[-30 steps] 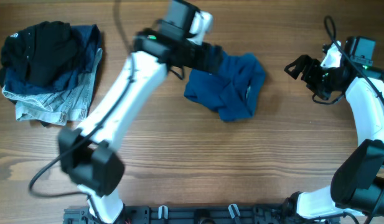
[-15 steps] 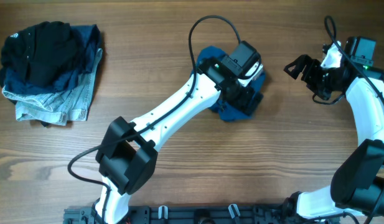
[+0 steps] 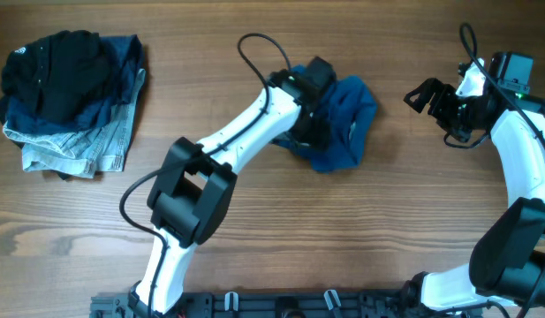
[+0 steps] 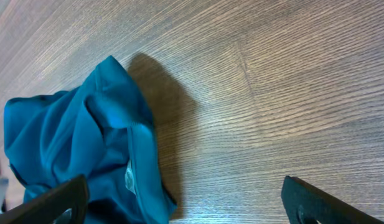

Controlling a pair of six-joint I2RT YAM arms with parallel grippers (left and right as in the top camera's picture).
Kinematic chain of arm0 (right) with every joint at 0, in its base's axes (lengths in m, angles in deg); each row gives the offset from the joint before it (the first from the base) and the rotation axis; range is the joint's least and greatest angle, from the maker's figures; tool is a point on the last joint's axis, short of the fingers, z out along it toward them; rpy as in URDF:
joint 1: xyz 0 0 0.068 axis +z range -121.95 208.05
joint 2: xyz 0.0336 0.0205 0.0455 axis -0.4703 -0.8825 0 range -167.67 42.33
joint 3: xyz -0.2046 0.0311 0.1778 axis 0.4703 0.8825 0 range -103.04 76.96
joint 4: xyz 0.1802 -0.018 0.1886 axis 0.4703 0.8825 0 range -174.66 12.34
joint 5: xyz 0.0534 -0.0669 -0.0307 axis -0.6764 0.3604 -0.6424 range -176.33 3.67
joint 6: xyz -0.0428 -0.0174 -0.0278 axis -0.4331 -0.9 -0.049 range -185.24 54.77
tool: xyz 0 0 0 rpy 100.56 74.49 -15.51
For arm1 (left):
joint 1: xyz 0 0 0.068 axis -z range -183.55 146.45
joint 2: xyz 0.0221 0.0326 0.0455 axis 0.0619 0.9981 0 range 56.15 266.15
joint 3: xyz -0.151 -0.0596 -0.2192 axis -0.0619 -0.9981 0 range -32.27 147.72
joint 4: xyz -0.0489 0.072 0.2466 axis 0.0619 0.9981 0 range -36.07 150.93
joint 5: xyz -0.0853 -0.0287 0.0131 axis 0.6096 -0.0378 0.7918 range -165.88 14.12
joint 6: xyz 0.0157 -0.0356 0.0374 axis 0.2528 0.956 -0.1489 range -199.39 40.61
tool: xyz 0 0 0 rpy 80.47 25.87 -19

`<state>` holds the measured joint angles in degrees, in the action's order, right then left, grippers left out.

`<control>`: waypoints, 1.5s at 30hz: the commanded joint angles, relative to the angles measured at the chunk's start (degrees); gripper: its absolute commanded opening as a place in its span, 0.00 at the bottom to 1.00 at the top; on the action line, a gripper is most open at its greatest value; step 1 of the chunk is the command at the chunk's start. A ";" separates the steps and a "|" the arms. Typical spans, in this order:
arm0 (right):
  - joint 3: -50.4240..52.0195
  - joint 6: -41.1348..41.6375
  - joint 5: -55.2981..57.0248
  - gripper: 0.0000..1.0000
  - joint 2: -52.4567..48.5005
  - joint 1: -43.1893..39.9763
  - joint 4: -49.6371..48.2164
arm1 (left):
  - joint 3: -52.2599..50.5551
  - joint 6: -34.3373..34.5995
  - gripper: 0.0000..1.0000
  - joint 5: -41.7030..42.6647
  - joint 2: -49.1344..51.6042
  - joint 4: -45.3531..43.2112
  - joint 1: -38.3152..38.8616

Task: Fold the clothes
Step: 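Grasp the folded teal bundle with the left gripper and lift it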

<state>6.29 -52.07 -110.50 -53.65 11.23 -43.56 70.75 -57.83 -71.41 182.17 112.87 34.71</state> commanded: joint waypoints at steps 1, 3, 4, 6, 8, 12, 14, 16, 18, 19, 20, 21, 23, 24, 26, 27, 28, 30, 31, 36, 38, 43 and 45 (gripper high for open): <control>-1.11 -1.40 0.63 0.99 1.27 0.09 0.15 | -0.04 1.40 0.96 -4.81 2.84 -2.29 -4.15; -1.11 -1.40 0.63 0.99 1.27 0.09 0.26 | -0.04 1.20 1.00 -4.81 3.85 -4.20 -6.49; -1.11 -1.42 0.63 0.99 1.27 0.09 0.26 | -0.07 1.20 1.00 -4.79 4.22 -4.96 -7.45; -1.11 -1.68 0.63 1.00 1.27 0.09 0.24 | -0.04 1.18 1.00 -4.81 5.81 -7.54 -9.75; -1.09 -1.90 0.63 0.99 1.27 0.09 0.26 | -0.07 1.16 1.00 -4.83 7.26 -11.19 -12.04; -1.11 -2.69 0.63 0.99 1.27 0.09 0.31 | -0.04 -4.26 1.00 -5.11 7.93 -16.33 -16.13; -1.09 -2.69 0.63 0.99 1.27 0.09 0.28 | -0.02 -9.20 1.00 -5.81 7.85 -18.03 -17.92; -1.11 -2.69 0.63 0.99 1.27 0.09 0.26 | -0.02 -12.35 1.00 -7.04 7.52 -17.75 -19.15; -1.11 -2.69 0.66 1.00 1.27 0.09 0.26 | -0.02 -13.51 1.00 -9.07 6.62 -16.44 -19.78; -1.11 -2.69 0.63 0.99 1.27 0.09 0.20 | -0.02 -14.97 1.00 -9.09 5.60 -15.43 -19.85; -1.09 -2.64 0.63 0.99 1.27 0.09 0.09 | -0.02 -15.15 1.00 -9.11 4.76 -14.82 -19.85; -1.11 -2.62 0.63 0.99 1.27 0.09 0.00 | -0.02 -14.62 1.00 -9.07 3.61 -14.03 -19.67; -1.11 -2.60 0.63 0.99 1.27 0.09 -0.07 | -0.02 -10.34 1.00 -9.05 0.83 -12.11 -19.04; -1.11 -2.60 0.63 0.99 1.27 0.09 -0.07 | -0.02 -8.20 1.00 -9.03 -0.50 -11.15 -18.80; -1.11 -2.62 0.63 1.00 1.27 0.09 -0.04 | -0.02 -1.70 1.00 -6.40 -3.98 -8.31 -18.25; -1.11 -2.60 0.61 0.99 1.27 0.09 -0.09 | -0.02 0.22 1.00 -3.45 -5.53 -7.17 -18.01; -1.11 -2.62 0.63 0.99 1.27 0.09 -0.15 | -0.02 0.55 1.00 0.98 -7.72 -6.14 -17.35; -1.09 -2.58 0.61 0.99 1.27 0.09 -0.31 | -0.02 -2.84 1.00 1.51 -10.34 -5.97 -15.69; -1.11 -2.64 0.61 1.00 1.27 0.09 -0.37 | -0.02 -10.54 1.00 1.49 -11.26 -6.40 -14.10; -1.11 -2.60 0.61 0.99 1.27 0.09 -0.37 | -0.04 -37.77 1.00 1.40 -9.20 -6.56 -6.10; -1.11 -2.54 0.61 0.99 1.27 0.09 -0.37 | -0.04 -43.01 1.00 0.26 -7.19 -7.08 -3.30; -1.11 -2.62 0.61 0.99 1.27 0.09 -0.37 | -0.04 -48.37 1.00 -9.22 -1.88 -9.64 2.38; -1.11 -2.62 0.63 1.00 1.27 0.09 -0.42 | -0.04 -48.39 1.00 -12.70 -0.33 -11.37 3.19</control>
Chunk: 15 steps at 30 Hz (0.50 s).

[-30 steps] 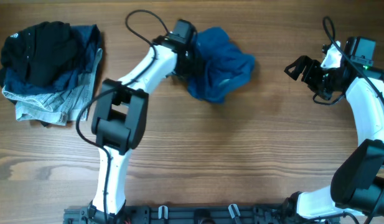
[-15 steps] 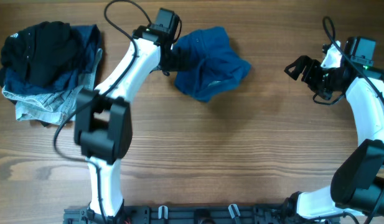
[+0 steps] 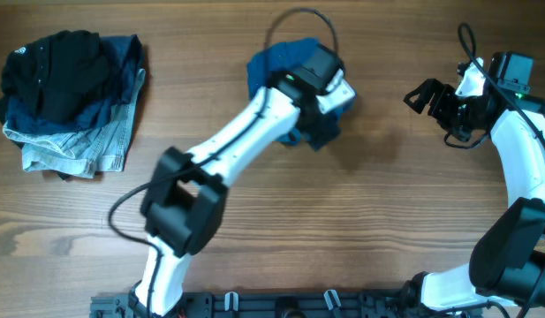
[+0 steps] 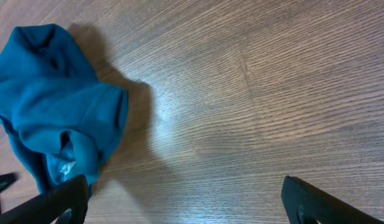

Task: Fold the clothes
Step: 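Grasp the folded teal bundle with the left gripper and lift it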

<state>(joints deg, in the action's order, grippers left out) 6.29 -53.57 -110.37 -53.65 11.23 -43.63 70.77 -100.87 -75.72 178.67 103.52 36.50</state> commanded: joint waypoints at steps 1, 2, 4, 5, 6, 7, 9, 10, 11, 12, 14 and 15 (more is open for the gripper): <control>-1.09 -1.09 0.48 1.00 1.27 0.09 -0.33 | -0.07 -5.38 1.00 -9.75 4.09 -3.02 1.53; -1.11 -1.09 0.48 0.99 1.27 0.09 -0.33 | -0.07 -5.38 1.00 -10.19 4.92 -3.82 1.53; -1.11 -1.14 0.50 0.99 1.27 0.07 -0.37 | -0.07 -5.42 1.00 -10.14 6.10 -4.63 1.18; -1.09 -1.14 0.50 0.99 1.27 0.09 -0.50 | -0.07 -6.45 1.00 -10.12 6.99 -4.83 1.01; -1.11 -1.16 0.50 1.00 1.27 0.09 -0.59 | -0.07 -6.88 1.00 -10.16 7.61 -4.85 0.96; -1.11 -1.14 0.48 1.00 1.27 0.09 -0.70 | -0.07 -6.88 1.00 -10.23 8.09 -5.09 0.96; -1.11 -1.14 0.50 1.00 1.27 0.09 -0.74 | -0.07 -6.88 1.00 -10.29 8.72 -5.77 0.98; -1.11 -1.11 0.50 1.00 1.27 0.09 -0.74 | -0.07 -6.88 1.00 -10.29 8.92 -6.40 0.98; -1.09 -1.14 0.48 1.00 1.27 0.09 -0.74 | -0.07 -6.88 1.00 -10.29 9.11 -7.04 0.96; -1.09 -1.11 0.48 1.00 1.27 0.09 -0.74 | -0.07 -6.91 1.00 -10.29 9.31 -7.76 0.94; -1.09 -1.11 0.48 1.00 1.27 0.09 -0.72 | -0.07 -6.91 1.00 -10.34 10.47 -9.60 0.85; -1.11 -1.11 0.48 0.99 1.27 0.09 -0.72 | -0.07 -7.10 0.99 -10.32 11.02 -9.94 0.81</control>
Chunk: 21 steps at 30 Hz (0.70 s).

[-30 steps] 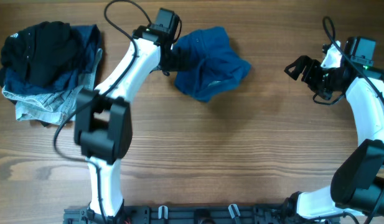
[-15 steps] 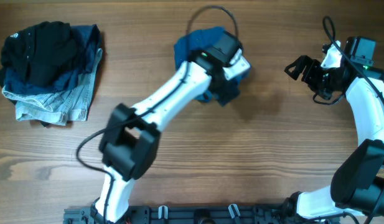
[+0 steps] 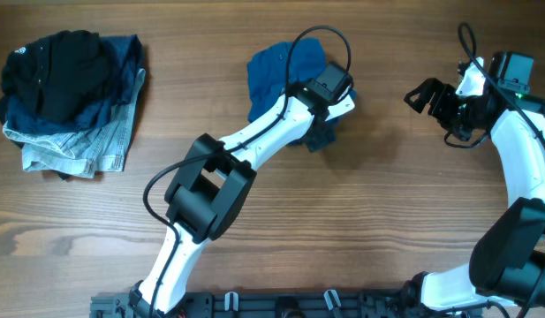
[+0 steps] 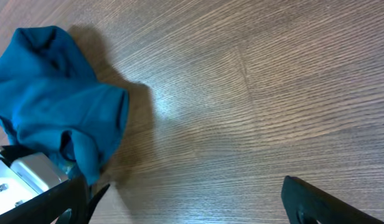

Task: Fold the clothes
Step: 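Grasp the folded teal bundle with the left gripper and lift it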

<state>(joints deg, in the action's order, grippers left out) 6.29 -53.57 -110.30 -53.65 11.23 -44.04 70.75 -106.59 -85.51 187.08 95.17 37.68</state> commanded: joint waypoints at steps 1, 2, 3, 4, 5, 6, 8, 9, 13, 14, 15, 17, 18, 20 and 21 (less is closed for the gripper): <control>-1.09 -1.14 0.42 0.99 1.27 0.09 -0.31 | -0.04 -1.55 0.98 -0.66 3.15 -1.92 -0.42; -1.09 -1.14 0.44 0.99 1.27 0.09 -0.33 | -0.04 -1.90 0.95 -0.76 3.82 -2.23 -0.52; -1.11 -1.14 0.44 1.00 1.27 0.09 -0.33 | -0.04 -2.01 0.93 -0.98 4.44 -2.64 -0.61; -1.09 -1.16 0.44 1.00 1.27 0.09 -0.33 | -0.04 -2.01 0.91 -1.18 5.09 -3.13 -0.70; -1.09 -1.14 0.44 0.99 1.27 0.09 -0.35 | -0.04 -2.01 0.87 -1.99 6.05 -3.91 -0.90; -1.09 -1.14 0.44 1.00 1.27 0.09 -0.35 | -0.04 -1.99 0.81 -3.43 6.97 -4.92 -0.98; -1.09 -1.16 0.44 0.99 1.27 0.09 -0.35 | -0.04 -1.97 0.56 -6.64 8.24 -6.88 -1.20; -1.09 -1.16 0.44 0.99 1.27 0.09 -0.35 | -0.04 -1.97 0.43 -7.26 8.46 -7.52 -1.27; -1.09 -1.14 0.44 0.99 1.27 0.09 -0.37 | -0.04 -1.90 0.04 -9.60 8.57 -11.52 -1.77; -1.09 -1.14 0.44 1.00 1.27 0.09 -0.37 | -0.04 -1.53 0.04 -11.17 8.46 -12.13 -1.77; -1.09 -1.14 0.44 0.99 1.27 0.09 -0.37 | -0.02 -0.42 0.04 -13.25 8.24 -12.66 -1.77; -1.09 -1.16 0.44 0.99 1.27 0.09 -0.55 | -0.02 0.66 0.04 -16.26 6.71 -11.74 -1.77; -1.09 -1.16 0.44 1.00 1.27 0.09 -0.61 | -0.02 0.66 0.04 -16.20 5.75 -10.88 -1.77; -1.09 -1.14 0.42 0.99 1.27 0.09 -0.61 | -0.02 0.63 0.04 -16.22 3.08 -9.57 -2.01; -1.09 -1.14 0.42 0.99 1.27 0.09 -0.61 | -0.02 0.61 0.04 -16.22 1.57 -9.05 -2.27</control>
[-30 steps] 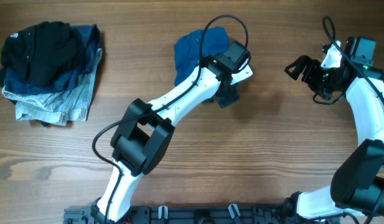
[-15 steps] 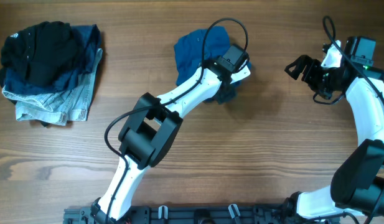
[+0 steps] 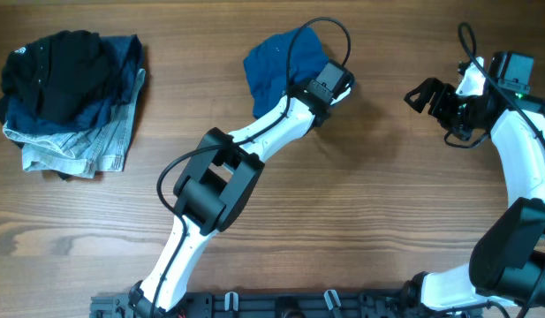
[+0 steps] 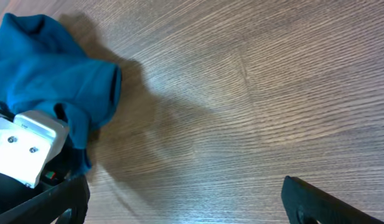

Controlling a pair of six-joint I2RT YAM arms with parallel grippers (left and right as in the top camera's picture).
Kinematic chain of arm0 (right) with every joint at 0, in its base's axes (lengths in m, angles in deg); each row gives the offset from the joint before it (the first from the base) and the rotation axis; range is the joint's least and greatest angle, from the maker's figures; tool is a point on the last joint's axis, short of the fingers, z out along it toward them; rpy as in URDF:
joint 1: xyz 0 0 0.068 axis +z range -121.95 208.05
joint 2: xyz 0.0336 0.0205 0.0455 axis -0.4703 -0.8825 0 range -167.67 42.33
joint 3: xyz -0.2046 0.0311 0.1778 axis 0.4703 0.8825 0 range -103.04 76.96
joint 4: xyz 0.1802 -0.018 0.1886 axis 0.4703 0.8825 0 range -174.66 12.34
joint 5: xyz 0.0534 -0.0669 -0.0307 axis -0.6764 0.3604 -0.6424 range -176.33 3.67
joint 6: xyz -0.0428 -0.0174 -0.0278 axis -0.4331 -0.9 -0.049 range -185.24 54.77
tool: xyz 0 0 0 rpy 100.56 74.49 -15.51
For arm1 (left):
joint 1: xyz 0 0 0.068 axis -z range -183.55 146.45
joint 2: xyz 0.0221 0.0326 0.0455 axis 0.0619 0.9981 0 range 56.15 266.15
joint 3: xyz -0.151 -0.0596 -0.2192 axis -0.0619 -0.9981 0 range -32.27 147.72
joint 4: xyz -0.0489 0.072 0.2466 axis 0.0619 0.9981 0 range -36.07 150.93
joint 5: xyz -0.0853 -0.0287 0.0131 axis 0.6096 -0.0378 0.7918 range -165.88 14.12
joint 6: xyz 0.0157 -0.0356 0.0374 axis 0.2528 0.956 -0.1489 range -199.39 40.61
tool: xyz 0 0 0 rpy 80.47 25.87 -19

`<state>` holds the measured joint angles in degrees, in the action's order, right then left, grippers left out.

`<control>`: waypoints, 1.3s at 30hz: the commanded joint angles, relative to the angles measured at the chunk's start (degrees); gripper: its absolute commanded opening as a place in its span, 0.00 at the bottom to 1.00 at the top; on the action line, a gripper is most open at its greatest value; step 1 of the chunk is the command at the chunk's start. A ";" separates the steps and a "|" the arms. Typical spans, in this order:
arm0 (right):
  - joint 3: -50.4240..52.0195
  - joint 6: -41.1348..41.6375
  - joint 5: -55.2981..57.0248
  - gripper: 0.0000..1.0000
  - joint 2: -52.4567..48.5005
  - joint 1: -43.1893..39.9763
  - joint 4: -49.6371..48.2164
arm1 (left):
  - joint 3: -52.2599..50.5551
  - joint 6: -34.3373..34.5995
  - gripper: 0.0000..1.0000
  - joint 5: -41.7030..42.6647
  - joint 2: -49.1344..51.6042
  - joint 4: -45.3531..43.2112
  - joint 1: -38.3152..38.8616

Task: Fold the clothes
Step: 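Grasp the folded teal bundle with the left gripper and lift it, then carry the bundle left and drop it onto the clothes pile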

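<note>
A crumpled blue garment [image 3: 279, 64] lies bunched at the far middle of the table; it shows too in the right wrist view as blue cloth [image 4: 51, 74]. My left gripper [image 3: 320, 90] sits at its right edge with cloth draped over it, fingers hidden, seemingly shut on the garment. The left arm's white wrist housing [image 4: 25, 151] shows under the cloth. My right gripper [image 3: 428, 94] hovers open well to the right of the garment, with nothing between its fingers [image 4: 319, 200].
A pile of dark and denim clothes [image 3: 71, 97] sits at the far left of the wooden table [image 3: 387, 203]. The left arm [image 3: 246, 146] stretches diagonally across the middle. The right arm [image 3: 519, 150] runs along the right edge.
The left gripper reached slightly farther back. The blue garment shifted a little toward the far edge and spread upward. The right arm did not move.
At first the blue garment lay crumpled right of centre with the left gripper on it. Later it was up and to the left, at the far middle. Since then it has stayed there, with the left wrist at its right side, while the right gripper stayed open and still.
</note>
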<state>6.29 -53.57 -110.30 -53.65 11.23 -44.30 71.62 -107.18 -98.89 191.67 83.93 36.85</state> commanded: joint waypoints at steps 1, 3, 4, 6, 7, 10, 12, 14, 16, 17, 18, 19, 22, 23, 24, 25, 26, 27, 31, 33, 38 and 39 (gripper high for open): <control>-1.09 -1.14 0.42 0.99 1.27 0.09 -0.37 | -0.90 1.18 0.04 -2.86 -4.70 2.40 -1.75; -1.09 -1.14 0.42 1.00 1.27 0.09 -0.44 | -0.90 0.13 0.04 -2.84 -8.37 2.62 -2.95; -1.09 -1.11 0.42 0.99 1.27 0.09 -0.44 | -0.90 -1.01 0.04 -2.84 -9.77 2.71 -3.50; -1.09 -1.14 0.42 0.99 1.27 0.09 -0.42 | -0.90 -5.20 0.04 -2.89 -13.46 2.80 -5.27; -1.09 -1.11 0.42 1.00 1.27 0.09 -0.42 | -0.90 -6.60 0.04 -2.82 -14.53 2.80 -5.95; -1.09 -1.09 0.42 1.00 1.27 0.09 -0.31 | -0.90 -16.06 0.04 -2.84 -18.12 3.34 -9.07; -1.09 -1.07 0.39 0.99 1.27 0.09 -0.28 | -0.90 -20.04 0.04 -2.84 -19.12 3.48 -10.34; -1.09 -0.98 0.39 1.00 1.27 0.20 -0.28 | -0.90 -25.14 0.04 -2.89 -20.20 3.48 -12.17; -1.09 -1.03 0.42 1.00 1.27 0.24 -0.28 | -0.90 -29.31 0.04 -3.08 -21.00 3.41 -13.66; -1.09 -1.01 0.39 0.99 1.27 0.24 -0.24 | -0.90 -31.82 0.04 -3.08 -21.46 3.26 -14.67; -1.09 -0.98 0.39 0.99 1.27 0.24 -0.17 | -0.90 -33.90 0.04 -3.13 -22.05 2.93 -15.74; -1.09 -1.01 0.39 0.99 1.27 0.24 -0.13 | -0.90 -35.60 0.04 -3.30 -22.56 2.16 -16.94; -1.09 -1.01 0.39 0.99 1.27 0.24 0.02 | -0.90 -41.42 0.04 -3.91 -24.13 0.15 -20.68; -1.09 -1.01 0.39 0.99 1.27 0.24 0.09 | -0.90 -43.04 0.04 -3.91 -24.63 -0.26 -21.70; -1.09 -1.07 0.42 1.00 1.27 0.24 0.24 | -0.90 -45.07 0.04 -3.89 -25.38 -1.46 -23.34; -1.09 -1.07 0.42 0.99 1.27 0.24 0.24 | -0.90 -46.88 0.04 -3.87 -26.38 -2.78 -25.20; -1.09 -1.05 0.42 0.99 1.27 0.24 0.24 | -0.90 -48.26 0.04 -3.87 -27.17 -3.43 -26.40; -1.09 -1.05 0.42 0.99 1.27 0.24 0.24 | -0.90 -49.00 0.04 -3.87 -27.82 -4.13 -27.52; -1.09 -1.01 0.39 1.00 1.27 0.24 0.26 | -0.90 -52.63 0.04 -0.55 -30.80 -5.70 -33.75; -1.09 -0.98 0.39 0.99 1.27 0.24 0.37 | -0.90 -55.65 0.04 0.92 -31.52 -5.86 -36.70; -1.09 -1.22 1.14 1.00 1.27 0.24 0.28 | -0.90 -59.43 0.04 4.63 -31.50 -6.47 -47.19; -1.11 -1.27 1.49 0.99 1.27 0.24 0.28 | -0.90 -59.45 0.04 6.82 -31.50 -6.60 -49.27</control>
<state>6.29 -53.57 -110.23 -53.65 11.23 -44.02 70.20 -163.38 -97.34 162.54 78.47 -5.85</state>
